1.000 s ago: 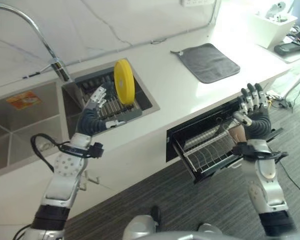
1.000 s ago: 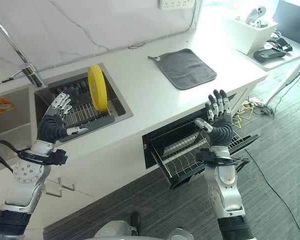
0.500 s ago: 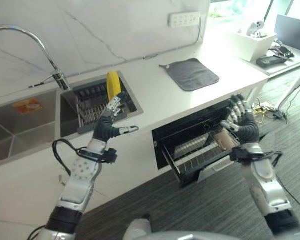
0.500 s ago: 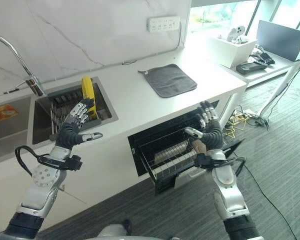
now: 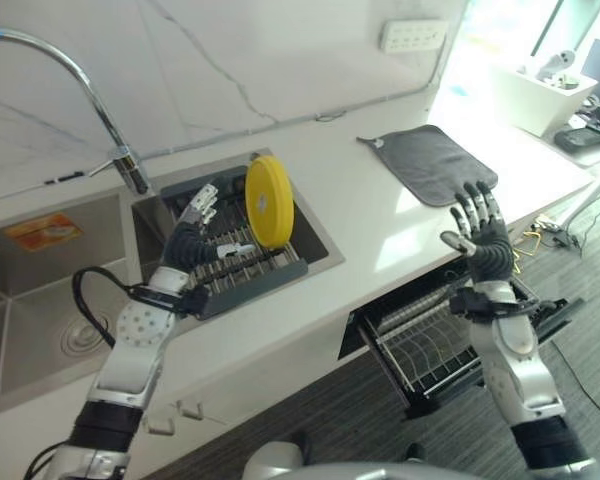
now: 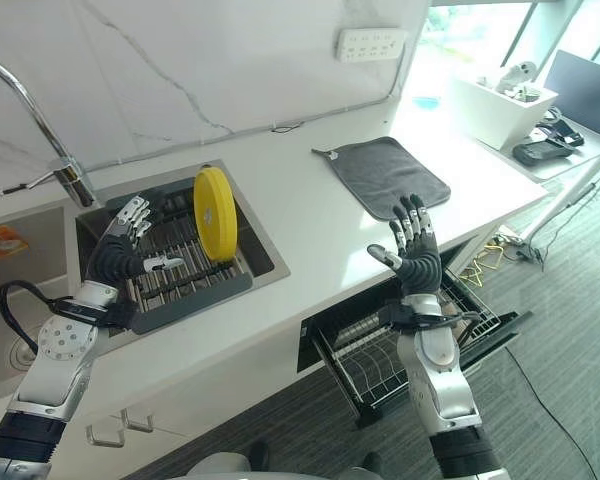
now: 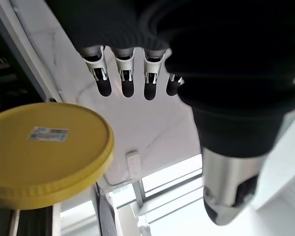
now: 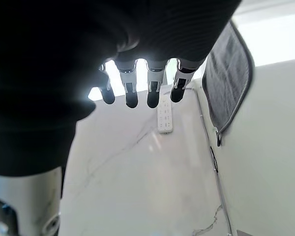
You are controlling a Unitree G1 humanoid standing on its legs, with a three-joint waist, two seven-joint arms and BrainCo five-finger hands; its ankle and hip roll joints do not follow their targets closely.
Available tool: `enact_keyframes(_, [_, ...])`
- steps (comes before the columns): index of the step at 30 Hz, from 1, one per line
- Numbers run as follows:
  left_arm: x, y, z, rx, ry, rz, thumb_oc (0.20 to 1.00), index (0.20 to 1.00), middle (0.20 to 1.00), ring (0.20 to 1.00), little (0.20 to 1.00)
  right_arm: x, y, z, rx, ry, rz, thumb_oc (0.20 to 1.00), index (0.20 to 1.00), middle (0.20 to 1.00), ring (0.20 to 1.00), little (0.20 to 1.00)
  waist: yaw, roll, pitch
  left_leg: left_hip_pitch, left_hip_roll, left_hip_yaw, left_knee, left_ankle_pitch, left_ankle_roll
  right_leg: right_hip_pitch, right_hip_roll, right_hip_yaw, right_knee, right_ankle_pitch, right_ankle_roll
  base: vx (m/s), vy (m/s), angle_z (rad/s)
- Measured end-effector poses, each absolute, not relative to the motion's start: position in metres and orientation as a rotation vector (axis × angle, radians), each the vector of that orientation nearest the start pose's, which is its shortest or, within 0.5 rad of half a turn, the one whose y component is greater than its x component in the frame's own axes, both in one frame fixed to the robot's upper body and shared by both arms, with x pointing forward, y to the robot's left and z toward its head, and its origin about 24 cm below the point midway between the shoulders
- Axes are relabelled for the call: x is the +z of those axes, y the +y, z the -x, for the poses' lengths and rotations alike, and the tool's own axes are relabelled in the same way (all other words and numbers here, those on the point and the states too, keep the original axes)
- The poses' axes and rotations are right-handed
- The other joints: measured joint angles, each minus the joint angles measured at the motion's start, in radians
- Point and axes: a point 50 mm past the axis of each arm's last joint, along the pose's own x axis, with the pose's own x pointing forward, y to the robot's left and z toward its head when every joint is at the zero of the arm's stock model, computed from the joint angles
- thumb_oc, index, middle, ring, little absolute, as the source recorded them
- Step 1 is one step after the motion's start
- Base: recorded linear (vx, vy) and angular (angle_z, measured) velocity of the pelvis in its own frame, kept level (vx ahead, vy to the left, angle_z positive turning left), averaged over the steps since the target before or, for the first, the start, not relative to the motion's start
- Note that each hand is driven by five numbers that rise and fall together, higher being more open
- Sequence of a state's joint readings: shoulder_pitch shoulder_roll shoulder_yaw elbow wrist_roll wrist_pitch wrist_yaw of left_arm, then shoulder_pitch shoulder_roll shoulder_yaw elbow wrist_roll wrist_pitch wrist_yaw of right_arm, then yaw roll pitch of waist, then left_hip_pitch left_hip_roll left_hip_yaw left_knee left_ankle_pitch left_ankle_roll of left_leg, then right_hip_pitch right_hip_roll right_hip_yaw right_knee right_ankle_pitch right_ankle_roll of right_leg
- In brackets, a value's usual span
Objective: Place the dishes in the dishwasher.
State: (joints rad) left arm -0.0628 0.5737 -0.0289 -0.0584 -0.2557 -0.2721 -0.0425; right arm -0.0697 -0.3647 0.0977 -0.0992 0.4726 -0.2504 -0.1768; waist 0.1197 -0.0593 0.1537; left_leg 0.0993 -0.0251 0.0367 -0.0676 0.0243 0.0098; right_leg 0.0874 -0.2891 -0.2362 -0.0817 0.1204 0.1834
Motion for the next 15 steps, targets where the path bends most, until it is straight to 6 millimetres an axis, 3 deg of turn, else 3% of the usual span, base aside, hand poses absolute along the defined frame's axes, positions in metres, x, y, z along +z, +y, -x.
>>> enact_keyframes(1, [0.124, 0.221, -0.255, -0.152, -0.380, -0.310, 1.000, 1.000, 1.000, 1.000, 1.000, 0.108, -0.193, -0.260, -0.041, -0.351, -0.162, 1.000, 1.000, 1.000, 1.000, 1.000, 0.001, -0.018, -0.010, 0.003, -0.003, -0.004, -0.015, 0.012, -0.007, 0.019, 0.014, -0.001, -0.007, 0.043, -0.008, 0.01, -0.057, 0.12])
enact_keyframes(2, [0.122, 0.215, -0.254, -0.166, -0.381, -0.286, 1.000, 1.000, 1.000, 1.000, 1.000, 0.111, -0.196, -0.260, -0.052, -0.360, -0.158, 1.000, 1.000, 1.000, 1.000, 1.000, 0.004, -0.016, -0.012, 0.000, 0.004, -0.009, -0.015, 0.018, -0.016, 0.022, 0.027, -0.022, -0.007, 0.012, -0.006, 0.02, -0.050, 0.30])
enact_keyframes(4, [0.119, 0.204, -0.254, -0.200, -0.381, -0.259, 1.000, 1.000, 1.000, 1.000, 1.000, 0.115, -0.207, -0.260, -0.088, -0.371, -0.135, 1.000, 1.000, 1.000, 1.000, 1.000, -0.021, 0.030, -0.014, -0.010, 0.044, -0.031, -0.016, 0.029, -0.034, 0.029, 0.066, -0.020, -0.007, 0.007, -0.013, 0.05, -0.033, 0.31])
enact_keyframes(8, [0.119, 0.205, -0.253, -0.194, -0.381, -0.257, 1.000, 1.000, 1.000, 1.000, 1.000, 0.115, -0.208, -0.261, -0.060, -0.364, -0.110, 1.000, 1.000, 1.000, 1.000, 1.000, -0.023, 0.044, -0.018, -0.007, 0.084, -0.029, -0.021, 0.024, -0.070, 0.040, 0.101, -0.024, -0.007, -0.043, -0.036, 0.04, 0.006, -0.01])
enact_keyframes(10, [0.119, 0.206, -0.253, -0.190, -0.381, -0.258, 1.000, 1.000, 1.000, 1.000, 1.000, 0.113, -0.202, -0.261, -0.018, -0.347, -0.104, 1.000, 1.000, 1.000, 1.000, 1.000, -0.017, 0.048, -0.020, -0.008, 0.104, -0.028, -0.022, 0.020, -0.075, 0.039, 0.116, -0.027, -0.007, -0.057, -0.056, 0.00, 0.000, 0.00])
enact_keyframes(15, [0.120, 0.207, -0.253, -0.179, -0.384, -0.257, 1.000, 1.000, 1.000, 1.000, 1.000, 0.114, -0.181, -0.262, 0.076, -0.336, -0.112, 1.000, 1.000, 1.000, 1.000, 1.000, 0.011, 0.049, -0.026, -0.010, 0.110, -0.030, -0.022, 0.023, -0.078, 0.038, 0.123, -0.026, -0.012, -0.056, -0.058, 0.02, 0.002, 0.00])
